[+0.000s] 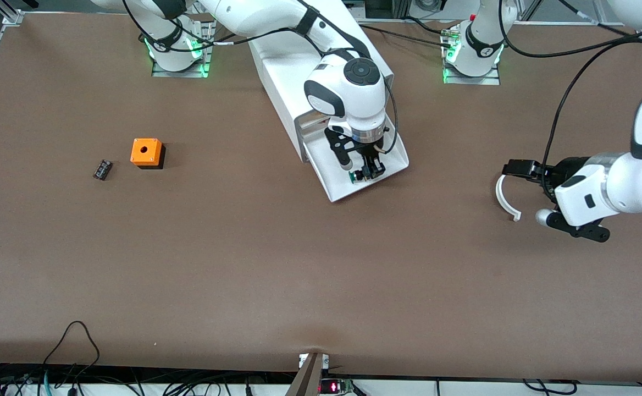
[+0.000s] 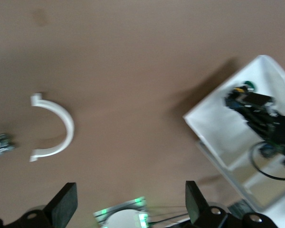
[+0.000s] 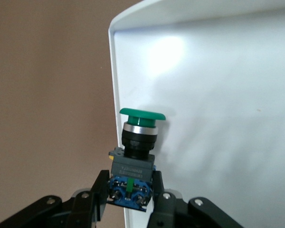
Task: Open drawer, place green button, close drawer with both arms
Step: 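Lower the green button into the open drawer while the left gripper withdraws, then open the right gripper to release the button and lift it away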
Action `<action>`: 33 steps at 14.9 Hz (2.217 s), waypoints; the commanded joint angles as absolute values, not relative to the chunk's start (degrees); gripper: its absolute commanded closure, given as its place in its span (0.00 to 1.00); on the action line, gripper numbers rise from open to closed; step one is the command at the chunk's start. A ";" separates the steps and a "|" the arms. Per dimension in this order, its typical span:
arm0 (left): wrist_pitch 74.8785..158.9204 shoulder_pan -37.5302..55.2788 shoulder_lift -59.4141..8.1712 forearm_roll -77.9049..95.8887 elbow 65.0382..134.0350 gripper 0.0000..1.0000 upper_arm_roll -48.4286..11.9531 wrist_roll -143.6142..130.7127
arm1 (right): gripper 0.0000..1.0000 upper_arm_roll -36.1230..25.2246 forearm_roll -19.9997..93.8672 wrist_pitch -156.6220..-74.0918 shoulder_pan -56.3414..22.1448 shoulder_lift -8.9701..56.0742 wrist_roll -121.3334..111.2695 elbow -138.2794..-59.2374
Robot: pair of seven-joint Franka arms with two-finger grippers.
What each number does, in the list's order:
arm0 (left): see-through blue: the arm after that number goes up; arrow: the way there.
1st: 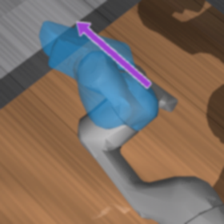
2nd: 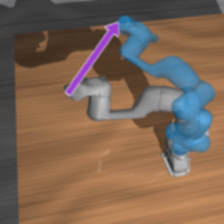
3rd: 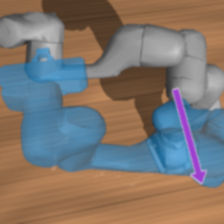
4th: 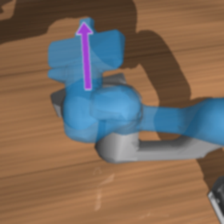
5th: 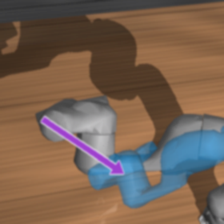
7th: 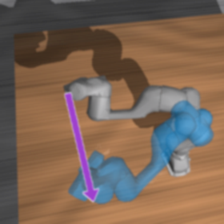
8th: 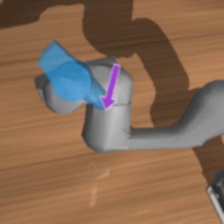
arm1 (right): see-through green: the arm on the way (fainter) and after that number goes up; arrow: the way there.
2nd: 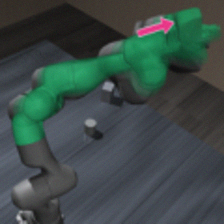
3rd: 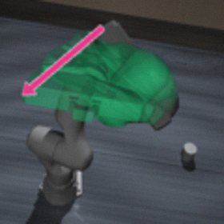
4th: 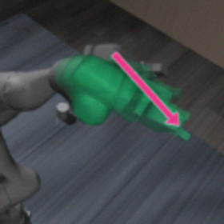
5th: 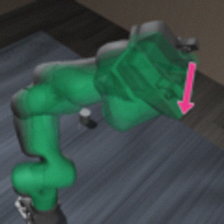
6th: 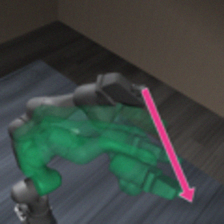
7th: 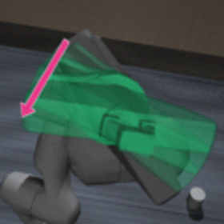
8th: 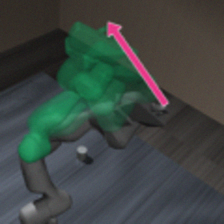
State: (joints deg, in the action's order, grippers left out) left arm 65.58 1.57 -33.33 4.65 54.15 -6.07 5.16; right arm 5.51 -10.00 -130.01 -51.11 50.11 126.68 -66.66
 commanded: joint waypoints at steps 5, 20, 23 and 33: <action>72.33 2.99 -32.61 -1.58 54.05 0.00 -5.98 4.66 | 1.00 3.87 -11.07 -130.08 -53.09 51.86 129.02 -64.42; 107.05 2.72 -4.22 -1.67 104.14 0.00 -5.98 -6.31 | 0.00 3.86 -10.72 -127.10 -49.93 50.98 127.18 -61.45; 106.61 2.72 -3.60 -1.67 105.38 0.00 -6.59 -12.99 | 0.00 4.66 -10.20 -122.97 -47.03 50.28 123.59 -58.71; 113.01 3.60 -12.91 -1.58 105.21 0.08 -12.65 -32.43 | 0.00 4.39 -0.62 -113.75 -35.34 40.44 92.24 -58.97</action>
